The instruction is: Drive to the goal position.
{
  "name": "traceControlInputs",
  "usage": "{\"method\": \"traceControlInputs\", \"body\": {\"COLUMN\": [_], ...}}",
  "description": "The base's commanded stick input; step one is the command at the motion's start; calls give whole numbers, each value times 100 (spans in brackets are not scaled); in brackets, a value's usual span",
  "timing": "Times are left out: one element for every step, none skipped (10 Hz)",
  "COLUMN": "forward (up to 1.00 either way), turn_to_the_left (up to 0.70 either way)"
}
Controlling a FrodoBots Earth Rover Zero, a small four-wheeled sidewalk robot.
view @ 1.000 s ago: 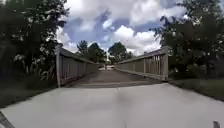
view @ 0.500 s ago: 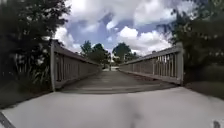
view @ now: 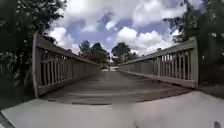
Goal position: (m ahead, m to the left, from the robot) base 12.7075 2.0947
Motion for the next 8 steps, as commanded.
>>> {"method": "traceControlInputs", "body": {"forward": [100, 100, 100, 100, 100, 100, 100, 100], "turn_to_the_left": [0, 18, 27, 27, 27, 27, 27, 18]}}
